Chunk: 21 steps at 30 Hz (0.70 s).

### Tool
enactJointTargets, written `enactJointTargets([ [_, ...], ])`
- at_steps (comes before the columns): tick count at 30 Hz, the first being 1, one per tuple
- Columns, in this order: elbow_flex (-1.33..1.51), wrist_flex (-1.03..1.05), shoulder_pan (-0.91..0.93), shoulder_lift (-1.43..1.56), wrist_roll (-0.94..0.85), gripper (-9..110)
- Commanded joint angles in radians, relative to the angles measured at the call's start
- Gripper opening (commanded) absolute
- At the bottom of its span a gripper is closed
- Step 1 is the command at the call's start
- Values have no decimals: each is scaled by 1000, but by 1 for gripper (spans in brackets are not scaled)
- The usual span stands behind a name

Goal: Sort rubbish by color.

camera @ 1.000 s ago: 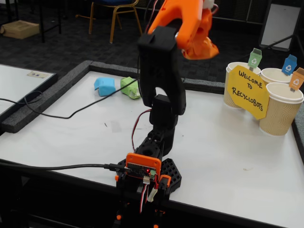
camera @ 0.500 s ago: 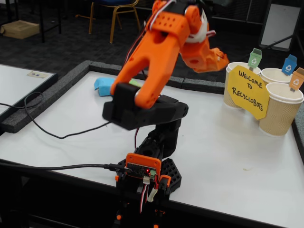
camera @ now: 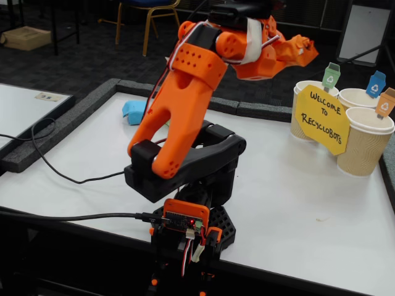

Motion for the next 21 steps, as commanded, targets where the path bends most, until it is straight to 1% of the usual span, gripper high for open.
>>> enactJointTargets([
  [1, -11, -77, 46, 11, 6, 0],
  [9, 34, -98, 38, 8, 6, 0],
  [13, 48, -109, 51, -57, 9, 0],
  [16, 21, -152, 78, -163, 15, 0],
  [21, -156, -204, 121, -492, 17, 0],
])
